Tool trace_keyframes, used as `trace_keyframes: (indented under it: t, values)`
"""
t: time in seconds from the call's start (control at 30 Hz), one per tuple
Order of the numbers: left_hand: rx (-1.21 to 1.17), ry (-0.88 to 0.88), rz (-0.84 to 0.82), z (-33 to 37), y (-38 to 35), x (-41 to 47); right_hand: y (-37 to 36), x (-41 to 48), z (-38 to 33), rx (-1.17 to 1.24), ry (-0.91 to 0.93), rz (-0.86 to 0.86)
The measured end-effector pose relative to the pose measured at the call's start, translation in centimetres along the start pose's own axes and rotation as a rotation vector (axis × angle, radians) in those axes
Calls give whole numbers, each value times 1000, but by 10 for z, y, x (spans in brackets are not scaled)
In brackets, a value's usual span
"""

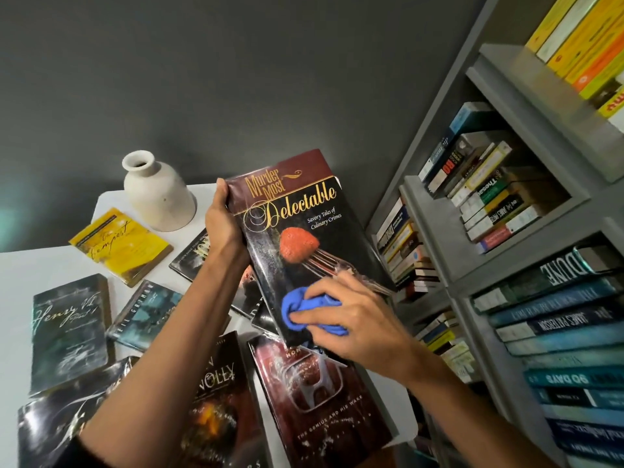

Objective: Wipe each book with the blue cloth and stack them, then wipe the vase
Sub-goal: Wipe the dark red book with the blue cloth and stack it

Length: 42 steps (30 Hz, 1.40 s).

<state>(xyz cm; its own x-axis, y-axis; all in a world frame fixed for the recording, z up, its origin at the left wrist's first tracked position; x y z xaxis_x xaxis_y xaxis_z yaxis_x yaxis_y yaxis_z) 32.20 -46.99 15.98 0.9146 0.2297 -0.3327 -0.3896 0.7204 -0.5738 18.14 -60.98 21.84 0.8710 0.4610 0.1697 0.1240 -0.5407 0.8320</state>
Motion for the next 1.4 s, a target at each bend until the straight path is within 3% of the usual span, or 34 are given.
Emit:
trace_keyframes:
  t: [0.07,0.23,0.43,0.67,0.83,1.03,1.13,1.3,1.4]
  values:
    - [5,-4,-13,-2,-1,-2,-7,17,-6,1,20,-29]
    - [42,11,-53,-5,-8,-3,14,57,-2,-50,-31,105]
    - [19,-4,-53,2,-5,0,-14,7,-14,14,49,-150]
    - [54,3,-59,-8,-7,-6,0,52,-9,-34,-28,132]
    - [7,-13,-50,-5,-1,-1,-24,8,-9,12,37,-7]
    - [-83,-54,-33,6,6,1,45,-3,67,-75,-292,438]
    - [-49,-61,-59,6,0,-4,36,15,51,-100,-345,485]
    - [58,-6,-99,-11,1,-18,6,63,2,-106,-107,393]
    - [111,-76,-26,-6,14,-16,41,87,37,-95,-261,558]
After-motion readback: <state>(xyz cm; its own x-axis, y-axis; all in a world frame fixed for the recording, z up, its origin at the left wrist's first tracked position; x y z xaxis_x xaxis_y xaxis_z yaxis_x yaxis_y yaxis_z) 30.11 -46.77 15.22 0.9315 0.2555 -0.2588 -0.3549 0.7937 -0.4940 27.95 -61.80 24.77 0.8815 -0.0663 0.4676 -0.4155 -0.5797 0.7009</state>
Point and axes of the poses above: each hand's wrist, its own x-axis towards the middle knuckle, its own y-axis out of the back of the hand, z = x × y, the point moved 9 cm from there along x, towards the middle knuckle, and after that the axes turned 7 degrees about -y, right-handed, at the moved point
